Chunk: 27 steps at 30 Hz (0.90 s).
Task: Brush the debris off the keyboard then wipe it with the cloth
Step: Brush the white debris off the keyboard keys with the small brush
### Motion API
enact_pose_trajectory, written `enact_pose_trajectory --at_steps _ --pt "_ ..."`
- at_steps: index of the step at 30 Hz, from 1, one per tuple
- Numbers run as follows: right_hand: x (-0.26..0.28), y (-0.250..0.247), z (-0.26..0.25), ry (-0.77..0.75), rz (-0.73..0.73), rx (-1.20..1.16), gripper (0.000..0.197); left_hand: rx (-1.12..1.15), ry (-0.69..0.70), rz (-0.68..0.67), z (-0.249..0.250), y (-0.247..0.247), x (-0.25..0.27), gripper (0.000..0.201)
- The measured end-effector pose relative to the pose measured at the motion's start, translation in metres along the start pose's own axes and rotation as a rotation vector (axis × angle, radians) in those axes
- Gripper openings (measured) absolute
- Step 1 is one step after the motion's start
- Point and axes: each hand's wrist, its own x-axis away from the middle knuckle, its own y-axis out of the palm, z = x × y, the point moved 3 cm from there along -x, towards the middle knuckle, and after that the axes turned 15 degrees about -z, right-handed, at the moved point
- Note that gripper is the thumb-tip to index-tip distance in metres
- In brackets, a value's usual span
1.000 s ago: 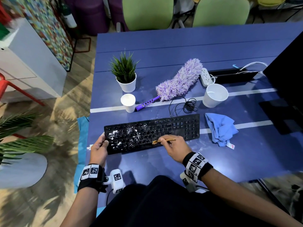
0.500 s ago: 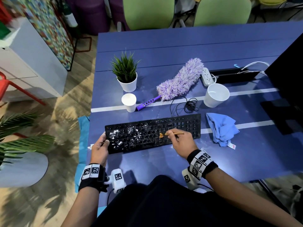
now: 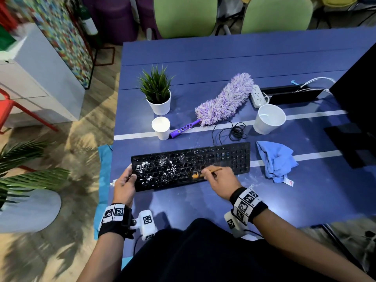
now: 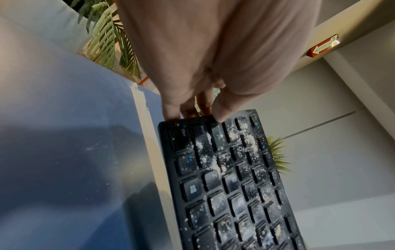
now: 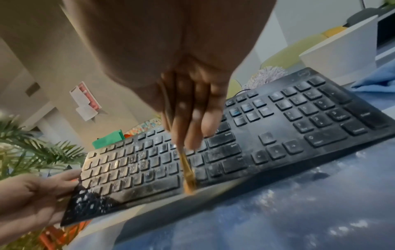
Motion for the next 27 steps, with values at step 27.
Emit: enact_pose_trajectory --at_steps 27 --pt "0.009 -0.035 0.031 0.184 0.200 -0.015 0.033 0.003 -0.022 0.010 -0.003 -0.001 0.003 0.047"
